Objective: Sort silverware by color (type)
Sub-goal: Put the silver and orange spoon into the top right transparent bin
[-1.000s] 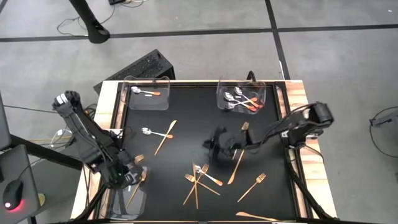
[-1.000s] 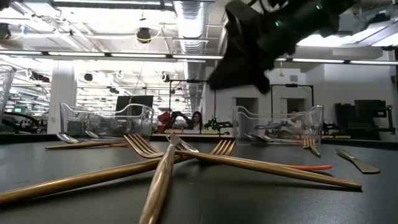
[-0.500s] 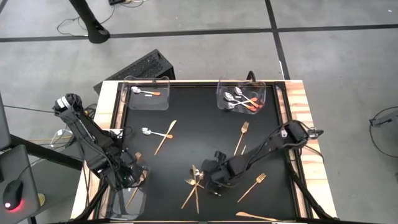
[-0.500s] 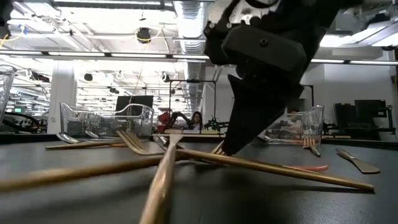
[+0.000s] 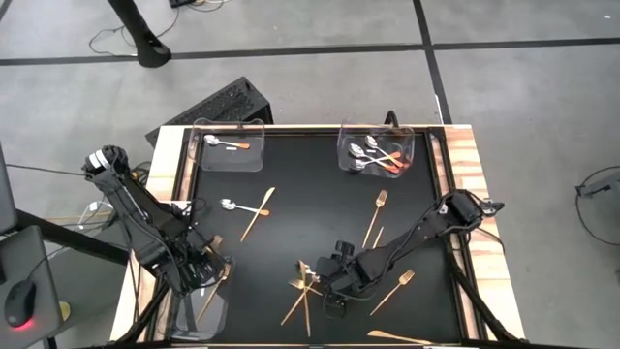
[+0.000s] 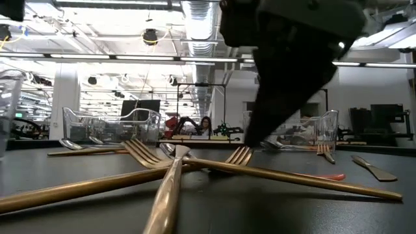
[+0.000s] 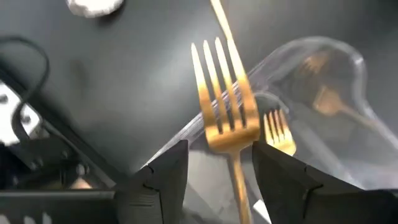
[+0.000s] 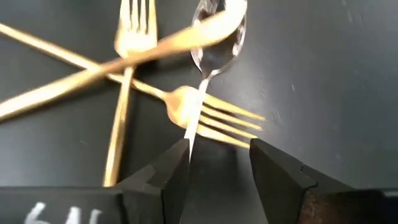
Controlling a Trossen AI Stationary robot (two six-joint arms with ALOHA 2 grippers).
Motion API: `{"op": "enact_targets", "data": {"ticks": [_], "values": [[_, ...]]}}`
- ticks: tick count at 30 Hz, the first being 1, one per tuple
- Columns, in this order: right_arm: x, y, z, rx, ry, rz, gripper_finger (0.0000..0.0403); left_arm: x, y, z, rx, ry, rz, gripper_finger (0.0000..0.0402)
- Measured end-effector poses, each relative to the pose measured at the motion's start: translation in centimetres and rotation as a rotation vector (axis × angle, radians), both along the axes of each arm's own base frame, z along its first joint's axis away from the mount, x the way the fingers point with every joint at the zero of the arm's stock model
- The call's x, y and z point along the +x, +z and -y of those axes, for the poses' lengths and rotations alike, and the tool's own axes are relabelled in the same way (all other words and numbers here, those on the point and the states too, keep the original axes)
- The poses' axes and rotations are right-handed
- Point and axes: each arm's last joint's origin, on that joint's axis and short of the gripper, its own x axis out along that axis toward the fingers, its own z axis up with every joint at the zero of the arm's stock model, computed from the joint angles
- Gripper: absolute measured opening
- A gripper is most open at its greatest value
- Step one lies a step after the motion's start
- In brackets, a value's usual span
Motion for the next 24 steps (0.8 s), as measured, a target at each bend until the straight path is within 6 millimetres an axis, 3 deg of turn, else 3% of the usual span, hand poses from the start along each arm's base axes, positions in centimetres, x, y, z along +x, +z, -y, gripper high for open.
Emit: {"op": "enact_targets", "data": {"ticks": [17,24], "values": [[-0.2,0.0,-0.4,0.028,0.017,-0.004,0.0181,0.6,2.7,0.0,0.081,-0.019,0.142,0.0167],[-0.5,-0.7,3.3,-0.17,-0.173,-0.107,0.0181,0.9,3.6,0.2,0.101,-0.037,0.205,0.0167]]}}
